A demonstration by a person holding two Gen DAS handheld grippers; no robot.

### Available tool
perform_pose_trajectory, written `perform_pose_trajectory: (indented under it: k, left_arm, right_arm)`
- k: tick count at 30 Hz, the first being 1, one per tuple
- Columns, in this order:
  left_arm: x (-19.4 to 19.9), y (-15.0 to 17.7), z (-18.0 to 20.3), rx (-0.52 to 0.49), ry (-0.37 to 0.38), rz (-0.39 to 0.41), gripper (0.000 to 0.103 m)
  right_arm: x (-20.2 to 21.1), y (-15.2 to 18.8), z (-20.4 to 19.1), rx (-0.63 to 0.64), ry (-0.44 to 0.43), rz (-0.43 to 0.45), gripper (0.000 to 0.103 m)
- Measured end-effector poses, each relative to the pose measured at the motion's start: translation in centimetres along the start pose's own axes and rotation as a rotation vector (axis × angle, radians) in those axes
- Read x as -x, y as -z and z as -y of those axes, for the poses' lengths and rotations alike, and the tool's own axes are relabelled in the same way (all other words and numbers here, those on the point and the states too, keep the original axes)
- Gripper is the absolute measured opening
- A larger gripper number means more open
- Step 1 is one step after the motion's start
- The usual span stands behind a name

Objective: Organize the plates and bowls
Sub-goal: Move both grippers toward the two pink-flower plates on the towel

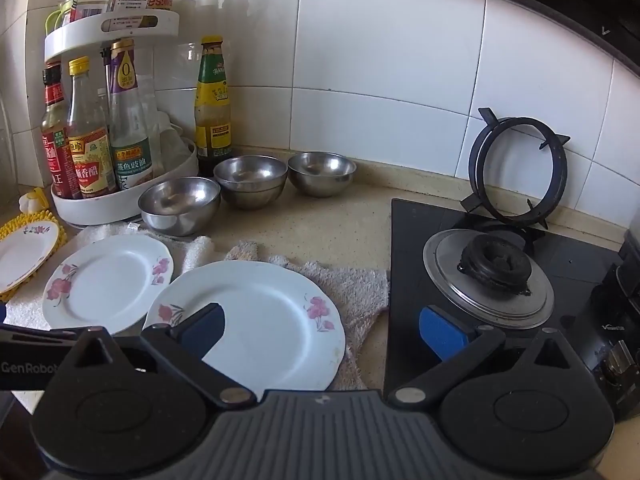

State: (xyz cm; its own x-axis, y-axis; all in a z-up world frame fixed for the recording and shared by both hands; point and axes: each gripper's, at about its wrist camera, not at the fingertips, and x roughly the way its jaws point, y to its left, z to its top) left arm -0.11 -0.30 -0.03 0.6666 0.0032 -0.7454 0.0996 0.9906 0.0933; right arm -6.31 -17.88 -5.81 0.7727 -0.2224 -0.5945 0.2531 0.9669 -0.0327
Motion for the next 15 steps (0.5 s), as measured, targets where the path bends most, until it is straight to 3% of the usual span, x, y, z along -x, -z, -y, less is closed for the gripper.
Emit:
perform_pose_trajectory:
  k: [15]
  left_arm:
    - [0.22,0.18,-0.01,-0.004,0.009,0.001,0.103]
  right_arm:
    - [0.23,0.2,-0.08,0.01,0.001,-0.001,0.103]
